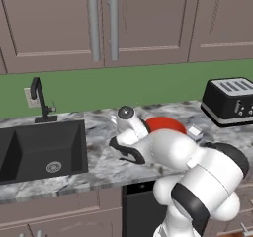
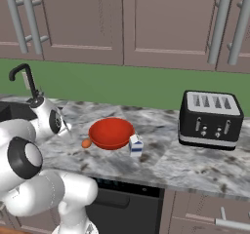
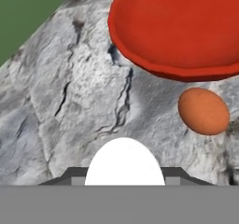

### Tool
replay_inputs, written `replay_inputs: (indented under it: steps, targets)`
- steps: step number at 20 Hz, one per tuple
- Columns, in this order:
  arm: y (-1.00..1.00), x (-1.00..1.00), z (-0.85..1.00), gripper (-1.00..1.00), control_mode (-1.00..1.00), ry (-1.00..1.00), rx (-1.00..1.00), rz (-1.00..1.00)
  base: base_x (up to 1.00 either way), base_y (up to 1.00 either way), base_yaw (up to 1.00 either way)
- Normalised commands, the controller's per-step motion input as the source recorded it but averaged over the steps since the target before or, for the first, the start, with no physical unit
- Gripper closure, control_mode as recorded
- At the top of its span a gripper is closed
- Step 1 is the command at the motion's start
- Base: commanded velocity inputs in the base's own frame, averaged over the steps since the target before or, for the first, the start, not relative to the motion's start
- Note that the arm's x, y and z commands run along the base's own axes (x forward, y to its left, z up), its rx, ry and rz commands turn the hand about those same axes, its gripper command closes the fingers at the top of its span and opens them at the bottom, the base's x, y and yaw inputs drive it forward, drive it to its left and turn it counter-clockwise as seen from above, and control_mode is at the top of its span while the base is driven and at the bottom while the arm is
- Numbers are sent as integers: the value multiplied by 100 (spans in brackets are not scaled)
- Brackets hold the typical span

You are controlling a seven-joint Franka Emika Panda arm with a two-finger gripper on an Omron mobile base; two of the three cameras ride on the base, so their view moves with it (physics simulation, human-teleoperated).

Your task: Gather the eggs and milk located in the vicinity of the sink area and place them right next to the bowl.

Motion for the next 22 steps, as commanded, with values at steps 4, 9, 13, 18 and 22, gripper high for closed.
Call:
replay_inputs:
  steps: [4,9,13,18,22]
  targets:
    - [0,24,0,100,-100,0,0,-24,0,0,0]
    - [0,28,-4,100,-100,0,0,-24,0,0,0]
    - [0,30,-4,100,-100,0,0,-22,0,0,0]
    - [0,23,-6,100,-100,0,0,-21,0,0,0]
    - [0,2,-2,100,-100,0,2,-16,0,0,0]
